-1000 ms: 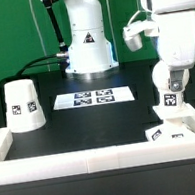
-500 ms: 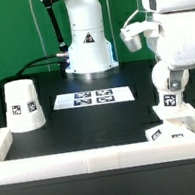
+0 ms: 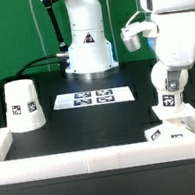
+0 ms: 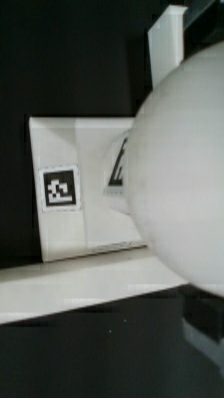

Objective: Assemble lamp

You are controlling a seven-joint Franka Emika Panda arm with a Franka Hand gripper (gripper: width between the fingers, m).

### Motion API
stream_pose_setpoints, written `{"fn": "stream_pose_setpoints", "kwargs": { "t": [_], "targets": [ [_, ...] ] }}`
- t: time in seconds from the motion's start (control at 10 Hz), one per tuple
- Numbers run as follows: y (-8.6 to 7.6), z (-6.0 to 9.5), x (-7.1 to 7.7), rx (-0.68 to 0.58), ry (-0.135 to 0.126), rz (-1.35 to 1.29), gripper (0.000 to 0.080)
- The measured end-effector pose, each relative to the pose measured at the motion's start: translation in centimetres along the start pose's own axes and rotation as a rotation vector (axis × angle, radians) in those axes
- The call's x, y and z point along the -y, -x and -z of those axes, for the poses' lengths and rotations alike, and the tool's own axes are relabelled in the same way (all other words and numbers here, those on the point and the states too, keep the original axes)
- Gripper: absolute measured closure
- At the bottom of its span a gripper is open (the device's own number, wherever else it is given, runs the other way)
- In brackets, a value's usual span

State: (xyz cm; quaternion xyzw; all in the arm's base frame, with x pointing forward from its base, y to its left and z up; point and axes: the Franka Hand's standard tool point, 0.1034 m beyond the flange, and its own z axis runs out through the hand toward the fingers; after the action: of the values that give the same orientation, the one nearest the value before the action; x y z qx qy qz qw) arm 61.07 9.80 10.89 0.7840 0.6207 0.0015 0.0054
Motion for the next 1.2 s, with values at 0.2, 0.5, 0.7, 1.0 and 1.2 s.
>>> {"fn": "stream_pose_setpoints", "kwargs": {
  "t": [0.2, 0.5, 0.7, 1.0, 1.2],
  "targets": [
    [-0.47, 0.05, 0.15, 0.000, 0.002, -0.251, 0.0222],
    [-0.40, 0.08, 0.07, 0.000, 0.002, -0.577, 0.0222],
    [-0.40, 0.09, 0.04, -0.002, 0.002, -0.710, 0.0222],
    [-0.38, 0.09, 0.03, -0.002, 0.002, -0.933, 0.0222],
    [-0.31, 0.13, 0.00, -0.006, -0.001, -1.078, 0.0222]
  ]
}}
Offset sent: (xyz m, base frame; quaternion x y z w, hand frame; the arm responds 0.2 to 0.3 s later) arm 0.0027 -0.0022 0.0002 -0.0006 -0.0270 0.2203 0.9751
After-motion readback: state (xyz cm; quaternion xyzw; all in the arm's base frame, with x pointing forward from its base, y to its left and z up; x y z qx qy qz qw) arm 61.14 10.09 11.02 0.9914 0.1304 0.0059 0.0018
